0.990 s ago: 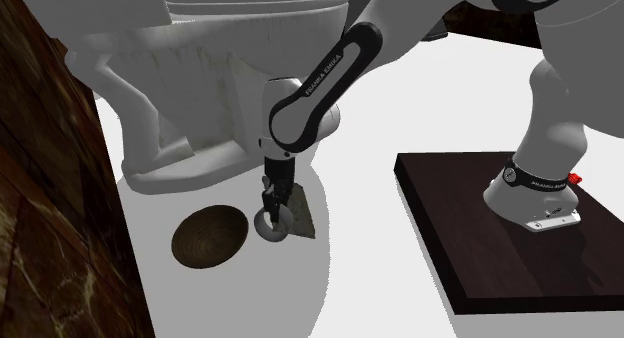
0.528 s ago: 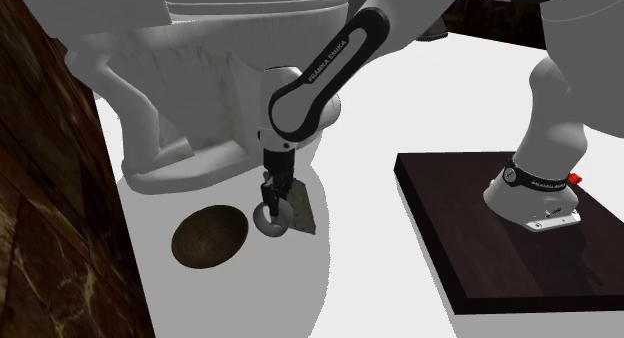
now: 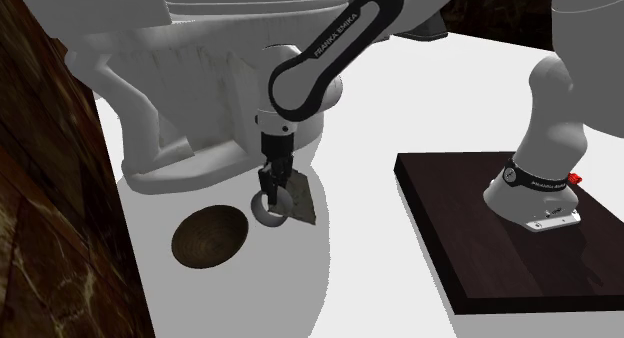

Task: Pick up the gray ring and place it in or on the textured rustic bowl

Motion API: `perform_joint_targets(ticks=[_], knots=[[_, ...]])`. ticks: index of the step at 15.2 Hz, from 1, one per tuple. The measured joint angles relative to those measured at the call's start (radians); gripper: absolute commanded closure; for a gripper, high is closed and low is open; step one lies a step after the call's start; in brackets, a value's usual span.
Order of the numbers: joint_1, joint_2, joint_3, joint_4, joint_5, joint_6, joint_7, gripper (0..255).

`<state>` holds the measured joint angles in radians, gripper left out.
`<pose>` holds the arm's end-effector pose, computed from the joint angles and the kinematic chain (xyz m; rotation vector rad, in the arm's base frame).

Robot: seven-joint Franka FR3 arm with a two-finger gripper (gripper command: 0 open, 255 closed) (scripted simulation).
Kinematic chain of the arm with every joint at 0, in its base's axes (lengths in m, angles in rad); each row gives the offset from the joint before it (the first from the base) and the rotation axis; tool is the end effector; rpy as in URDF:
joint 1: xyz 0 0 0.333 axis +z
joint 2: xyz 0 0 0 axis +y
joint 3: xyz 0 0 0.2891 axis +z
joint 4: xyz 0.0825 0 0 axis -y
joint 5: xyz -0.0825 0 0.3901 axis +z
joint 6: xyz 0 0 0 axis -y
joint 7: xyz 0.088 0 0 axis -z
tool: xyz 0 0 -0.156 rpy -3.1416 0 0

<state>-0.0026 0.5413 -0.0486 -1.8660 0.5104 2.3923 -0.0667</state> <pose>0.6321 -0.0121 0.1501 -2.7784 0.5011 -0.0118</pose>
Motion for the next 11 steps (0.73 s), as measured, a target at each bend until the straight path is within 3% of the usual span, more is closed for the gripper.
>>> perform_joint_targets(ticks=[11], knots=[[0.011,-0.098,-0.021,0.005,-0.042,-0.096,0.055,255]])
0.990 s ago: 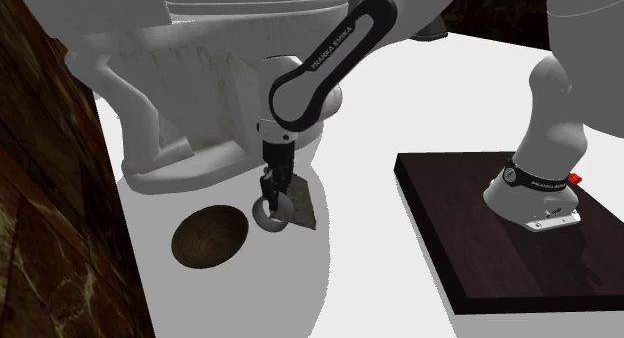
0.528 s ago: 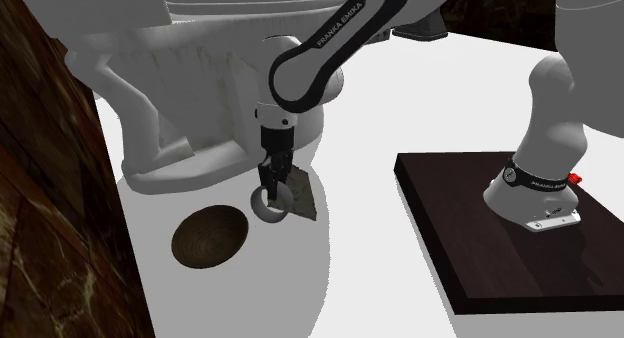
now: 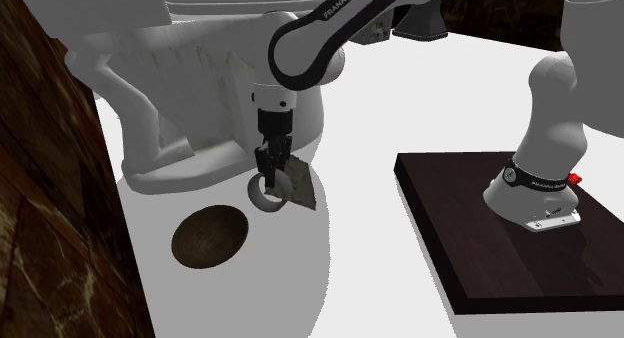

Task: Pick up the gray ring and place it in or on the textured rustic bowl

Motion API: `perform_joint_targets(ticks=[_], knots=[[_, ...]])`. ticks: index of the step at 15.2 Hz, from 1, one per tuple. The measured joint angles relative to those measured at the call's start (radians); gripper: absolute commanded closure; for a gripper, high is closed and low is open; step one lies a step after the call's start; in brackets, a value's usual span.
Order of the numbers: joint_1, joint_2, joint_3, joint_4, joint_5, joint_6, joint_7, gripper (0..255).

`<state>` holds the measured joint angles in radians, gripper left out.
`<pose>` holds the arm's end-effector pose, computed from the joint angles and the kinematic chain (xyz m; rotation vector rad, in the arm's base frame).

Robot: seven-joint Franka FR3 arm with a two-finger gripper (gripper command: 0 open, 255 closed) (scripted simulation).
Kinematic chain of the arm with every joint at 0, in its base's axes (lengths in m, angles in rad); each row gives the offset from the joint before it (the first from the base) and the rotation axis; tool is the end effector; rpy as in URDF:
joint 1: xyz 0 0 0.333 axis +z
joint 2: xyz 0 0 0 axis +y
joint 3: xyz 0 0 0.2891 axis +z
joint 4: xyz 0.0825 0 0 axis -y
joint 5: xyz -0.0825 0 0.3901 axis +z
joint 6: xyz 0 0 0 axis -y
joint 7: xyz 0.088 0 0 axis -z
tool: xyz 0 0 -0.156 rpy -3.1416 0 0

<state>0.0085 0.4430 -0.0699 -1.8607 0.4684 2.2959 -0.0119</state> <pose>0.6350 -0.0121 0.2070 -2.7783 0.5014 -0.0122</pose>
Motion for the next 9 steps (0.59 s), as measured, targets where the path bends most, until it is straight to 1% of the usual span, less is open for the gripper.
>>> perform_joint_targets(ticks=[4,6,9], knots=[[0.003,-0.03,-0.006,0.008,-0.014,-0.035,0.019,255],[0.008,0.0,-0.005,0.073,-0.023,-0.065,0.043,255],[0.013,0.085,-0.004,0.233,-0.04,-0.132,0.088,255]])
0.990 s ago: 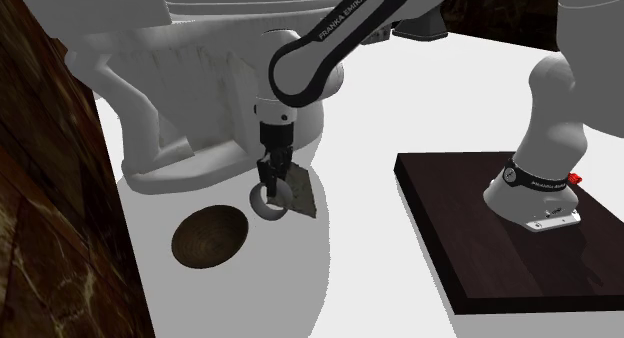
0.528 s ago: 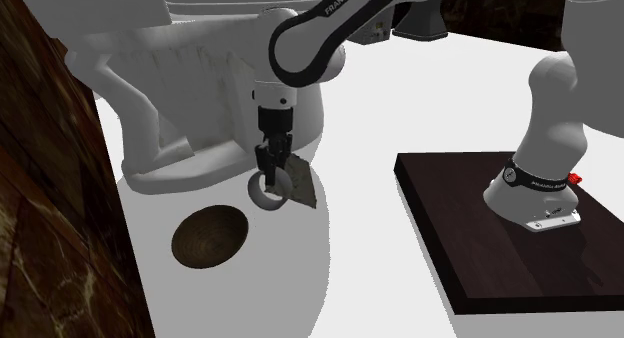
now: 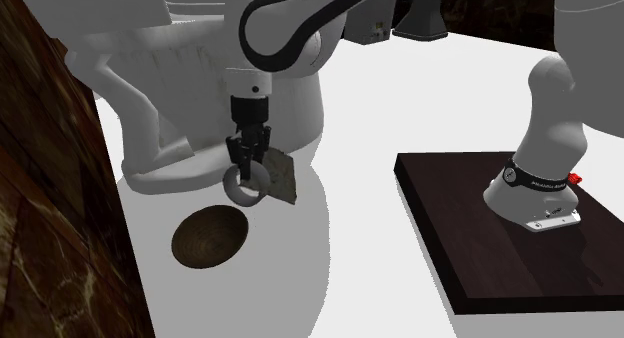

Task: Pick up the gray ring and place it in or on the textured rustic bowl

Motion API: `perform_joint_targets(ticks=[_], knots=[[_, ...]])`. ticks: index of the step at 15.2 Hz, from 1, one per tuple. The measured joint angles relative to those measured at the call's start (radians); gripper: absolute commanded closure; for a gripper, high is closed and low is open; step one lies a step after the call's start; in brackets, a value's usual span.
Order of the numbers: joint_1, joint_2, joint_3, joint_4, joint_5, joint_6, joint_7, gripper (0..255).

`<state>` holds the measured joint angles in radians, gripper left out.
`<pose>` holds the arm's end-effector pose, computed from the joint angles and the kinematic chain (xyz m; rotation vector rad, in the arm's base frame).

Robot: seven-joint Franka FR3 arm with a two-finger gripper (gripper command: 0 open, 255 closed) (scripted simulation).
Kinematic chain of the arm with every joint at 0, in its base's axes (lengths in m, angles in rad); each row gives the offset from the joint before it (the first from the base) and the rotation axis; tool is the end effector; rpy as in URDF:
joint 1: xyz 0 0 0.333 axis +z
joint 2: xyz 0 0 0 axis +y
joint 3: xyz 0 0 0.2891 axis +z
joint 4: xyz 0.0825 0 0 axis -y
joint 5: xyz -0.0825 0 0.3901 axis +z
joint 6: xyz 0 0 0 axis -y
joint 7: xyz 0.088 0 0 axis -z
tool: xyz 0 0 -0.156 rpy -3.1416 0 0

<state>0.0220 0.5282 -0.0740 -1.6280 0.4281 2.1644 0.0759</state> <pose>0.6817 0.0014 0.2447 -2.7783 0.5016 -0.0117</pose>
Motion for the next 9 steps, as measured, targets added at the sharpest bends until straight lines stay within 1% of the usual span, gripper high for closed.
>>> perform_joint_targets(ticks=[3,5,7,8,9], knots=[[0.007,0.103,0.004,0.186,-0.016,-0.072,0.05,255],[0.012,0.199,0.007,0.36,-0.028,-0.141,0.094,255],[0.007,0.316,0.009,0.577,-0.041,-0.232,0.138,255],[0.004,0.366,0.011,0.667,-0.046,-0.269,0.154,255],[0.005,0.389,0.012,0.701,-0.047,-0.28,0.16,255]])
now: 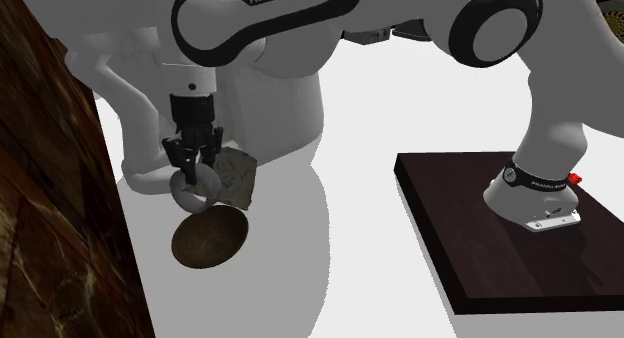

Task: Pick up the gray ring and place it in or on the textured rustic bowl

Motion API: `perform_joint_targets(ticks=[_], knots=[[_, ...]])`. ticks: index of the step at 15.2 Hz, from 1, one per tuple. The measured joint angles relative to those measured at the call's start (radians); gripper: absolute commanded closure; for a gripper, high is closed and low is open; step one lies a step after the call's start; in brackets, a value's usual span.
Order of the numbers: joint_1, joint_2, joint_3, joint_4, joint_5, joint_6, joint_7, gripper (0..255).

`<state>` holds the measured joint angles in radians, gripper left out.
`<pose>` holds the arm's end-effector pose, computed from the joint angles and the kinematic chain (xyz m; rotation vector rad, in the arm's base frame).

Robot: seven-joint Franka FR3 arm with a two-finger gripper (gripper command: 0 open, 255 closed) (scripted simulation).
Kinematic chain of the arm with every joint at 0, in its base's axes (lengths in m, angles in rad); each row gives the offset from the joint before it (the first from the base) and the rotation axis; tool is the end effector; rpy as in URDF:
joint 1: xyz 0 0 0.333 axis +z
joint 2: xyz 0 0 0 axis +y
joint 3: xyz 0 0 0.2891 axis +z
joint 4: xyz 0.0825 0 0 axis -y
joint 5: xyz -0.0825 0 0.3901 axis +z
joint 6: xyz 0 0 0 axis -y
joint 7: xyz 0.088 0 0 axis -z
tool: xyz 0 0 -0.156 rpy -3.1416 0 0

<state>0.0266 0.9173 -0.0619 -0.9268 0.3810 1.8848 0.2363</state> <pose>0.7747 0.0336 0.2721 -2.7782 0.5016 -0.0114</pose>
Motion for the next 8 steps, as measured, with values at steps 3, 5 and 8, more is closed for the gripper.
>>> perform_joint_targets(ticks=[3,5,8], knots=[[0.003,0.032,0.002,0.021,0.0,0.012,0.001,255],[0.003,0.034,0.003,0.0,0.003,0.033,-0.007,255],[0.004,0.047,0.004,-0.017,0.006,0.062,-0.017,255]])
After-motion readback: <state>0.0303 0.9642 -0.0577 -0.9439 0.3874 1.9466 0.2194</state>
